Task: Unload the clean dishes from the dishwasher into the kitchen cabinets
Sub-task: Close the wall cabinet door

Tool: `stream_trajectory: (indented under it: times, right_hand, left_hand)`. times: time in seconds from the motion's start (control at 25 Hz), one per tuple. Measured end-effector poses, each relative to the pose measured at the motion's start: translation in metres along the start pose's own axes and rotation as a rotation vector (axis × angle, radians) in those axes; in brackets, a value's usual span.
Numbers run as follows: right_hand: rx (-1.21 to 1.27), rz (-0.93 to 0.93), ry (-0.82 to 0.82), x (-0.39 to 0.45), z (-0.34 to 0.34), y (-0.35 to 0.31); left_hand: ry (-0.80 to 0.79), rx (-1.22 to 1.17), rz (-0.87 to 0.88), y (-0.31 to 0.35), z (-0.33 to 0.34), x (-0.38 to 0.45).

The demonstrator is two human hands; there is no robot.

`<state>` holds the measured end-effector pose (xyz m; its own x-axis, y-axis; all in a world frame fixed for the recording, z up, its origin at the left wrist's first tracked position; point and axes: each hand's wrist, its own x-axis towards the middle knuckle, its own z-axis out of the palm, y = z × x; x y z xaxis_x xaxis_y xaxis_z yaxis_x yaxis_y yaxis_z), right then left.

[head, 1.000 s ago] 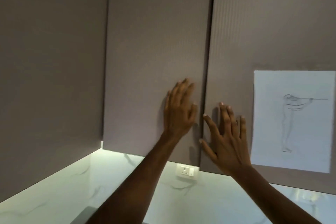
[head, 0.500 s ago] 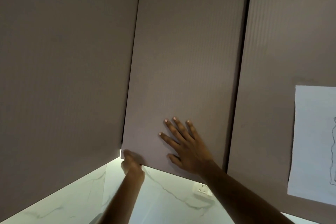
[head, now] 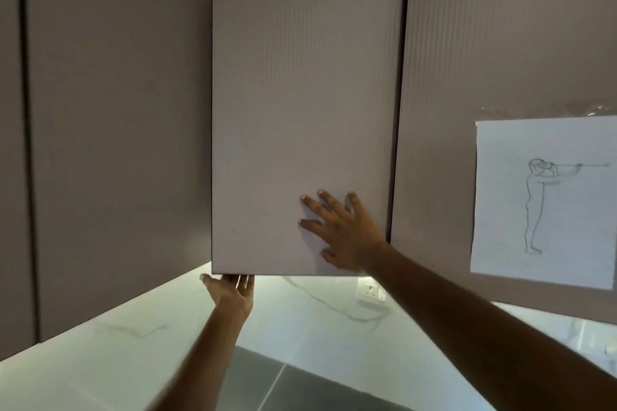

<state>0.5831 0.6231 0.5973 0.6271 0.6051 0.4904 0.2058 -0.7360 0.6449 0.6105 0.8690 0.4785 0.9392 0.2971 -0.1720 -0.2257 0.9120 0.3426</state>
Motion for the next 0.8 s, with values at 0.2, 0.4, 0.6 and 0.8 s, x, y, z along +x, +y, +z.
stream_trajectory:
  times: [0.2, 0.4, 0.6, 0.8]
  right_hand:
    - [0.220, 0.136, 0.096, -0.058, -0.086, -0.015]
    - [1.053, 0.429, 0.331, -0.111, -0.189, -0.040]
    - [1.553, 0.796, 0.705, -0.184, -0.238, 0.015]
    - [1.150, 0.846, 0.670, -0.228, -0.247, 0.066]
  left_hand:
    - [-0.186, 0.235, -0.073, 0.043, -0.053, -0.113]
    - [-0.599, 1.036, -0.003, 0.043, -0.008, -0.233]
    - [-1.039, 1.296, 0.580, -0.048, 0.103, -0.309]
    - [-1.037, 1.130, 0.779, -0.136, 0.144, -0.308]
